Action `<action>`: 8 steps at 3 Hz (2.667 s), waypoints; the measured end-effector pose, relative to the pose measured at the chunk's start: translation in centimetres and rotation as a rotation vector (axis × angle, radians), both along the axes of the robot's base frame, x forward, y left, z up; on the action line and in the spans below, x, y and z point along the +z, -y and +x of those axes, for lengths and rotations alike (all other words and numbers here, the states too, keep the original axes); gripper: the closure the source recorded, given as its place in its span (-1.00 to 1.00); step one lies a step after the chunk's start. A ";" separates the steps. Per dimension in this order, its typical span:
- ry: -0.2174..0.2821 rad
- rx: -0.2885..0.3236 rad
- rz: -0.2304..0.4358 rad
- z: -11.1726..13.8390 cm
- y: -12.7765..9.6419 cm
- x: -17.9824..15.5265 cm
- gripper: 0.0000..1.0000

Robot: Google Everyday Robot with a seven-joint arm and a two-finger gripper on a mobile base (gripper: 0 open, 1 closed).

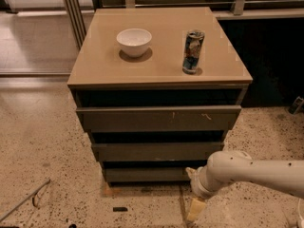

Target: Open bottom drawer

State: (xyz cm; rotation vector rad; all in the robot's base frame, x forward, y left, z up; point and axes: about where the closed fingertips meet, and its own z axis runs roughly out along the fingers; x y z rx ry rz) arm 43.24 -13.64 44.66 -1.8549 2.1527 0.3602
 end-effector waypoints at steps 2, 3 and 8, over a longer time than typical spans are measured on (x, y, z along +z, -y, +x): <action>0.069 0.070 -0.014 1.3 1.2 -10.2 -1.00; 0.048 0.030 0.031 4.2 1.3 -18.4 -1.00; 0.287 0.021 0.089 10.6 3.1 -21.8 -1.00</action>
Offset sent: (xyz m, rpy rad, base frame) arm 0.0319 -0.0164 -0.1829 -0.0029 -0.0934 0.1030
